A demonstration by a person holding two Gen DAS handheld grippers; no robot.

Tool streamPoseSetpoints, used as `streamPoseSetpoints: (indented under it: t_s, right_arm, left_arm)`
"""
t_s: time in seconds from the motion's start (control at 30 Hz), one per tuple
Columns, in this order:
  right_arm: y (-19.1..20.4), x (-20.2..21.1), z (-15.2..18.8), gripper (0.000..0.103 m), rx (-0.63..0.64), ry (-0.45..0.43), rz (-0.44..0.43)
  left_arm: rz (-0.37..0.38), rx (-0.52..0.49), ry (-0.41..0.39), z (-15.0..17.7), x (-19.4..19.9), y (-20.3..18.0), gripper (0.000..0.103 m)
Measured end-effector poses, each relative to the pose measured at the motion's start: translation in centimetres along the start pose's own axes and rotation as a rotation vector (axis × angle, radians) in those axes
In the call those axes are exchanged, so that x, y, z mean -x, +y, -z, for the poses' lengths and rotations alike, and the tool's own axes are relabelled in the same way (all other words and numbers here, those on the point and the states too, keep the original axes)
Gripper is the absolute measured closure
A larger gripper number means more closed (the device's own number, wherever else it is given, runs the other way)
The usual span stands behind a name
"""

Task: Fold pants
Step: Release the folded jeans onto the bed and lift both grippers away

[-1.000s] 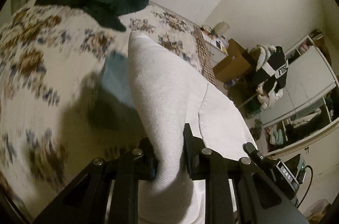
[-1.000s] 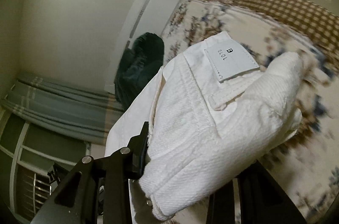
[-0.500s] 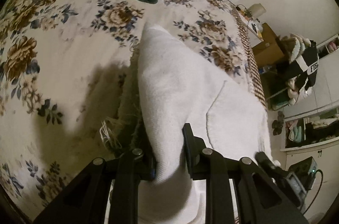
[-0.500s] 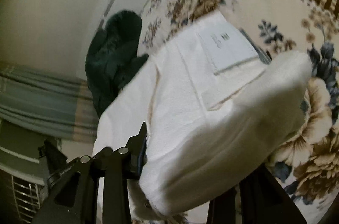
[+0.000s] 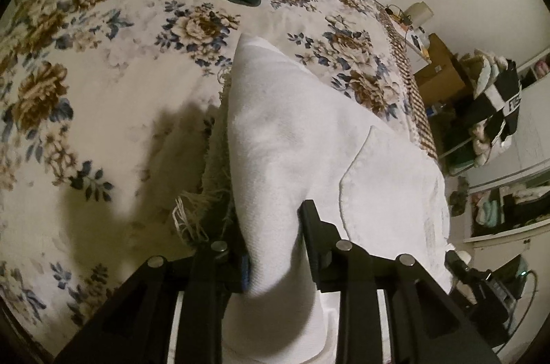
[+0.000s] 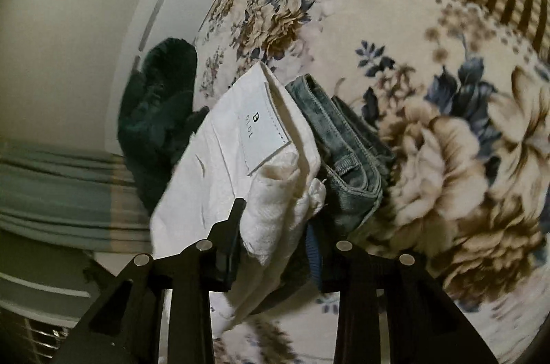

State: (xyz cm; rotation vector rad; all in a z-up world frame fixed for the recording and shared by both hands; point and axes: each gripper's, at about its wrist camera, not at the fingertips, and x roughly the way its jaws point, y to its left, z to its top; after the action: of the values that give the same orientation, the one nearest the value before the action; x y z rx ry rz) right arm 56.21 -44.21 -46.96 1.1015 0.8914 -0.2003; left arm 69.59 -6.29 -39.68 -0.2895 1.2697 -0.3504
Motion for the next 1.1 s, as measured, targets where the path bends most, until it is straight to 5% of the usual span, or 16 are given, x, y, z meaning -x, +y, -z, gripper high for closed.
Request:
streamPoseSetpoints:
  t_s: [0.1, 0.17, 0.37, 0.53, 0.7, 1.1]
  right_arm:
    - [1.8, 0.8, 0.1, 0.066, 0.069, 0.010, 0.079]
    - [2.9, 1.5, 0.5, 0.058, 0.106, 0.012, 0.130]
    - [7.1, 4.2, 2.2, 0.031, 0.266, -0.024, 0.281]
    - [11.4, 6.9, 4.8, 0.005, 0.467, -0.096, 0.424]
    - [14.3, 10.7, 8.5, 0.003, 0.612, -0.156, 0.524]
    - [11.1, 19.5, 18.1, 0.003, 0.659, -0.094, 0.503]
  left_arm:
    - [-0.086, -0.032, -0.026, 0.2, 1.0, -0.8, 0.055]
    - [-0.098, -0.047, -0.048, 0.4, 1.9, -1.2, 0.027]
    - [-0.152, -0.120, -0.102, 1.7, 4.8, -2.8, 0.012]
    - [-0.215, -0.161, -0.149, 3.5, 7.8, -4.1, 0.010]
    - [-0.270, -0.199, -0.204, 7.5, 12.4, -5.4, 0.009]
    - [-0.321, -0.189, -0.184, 19.1, 19.4, -5.4, 0.009]
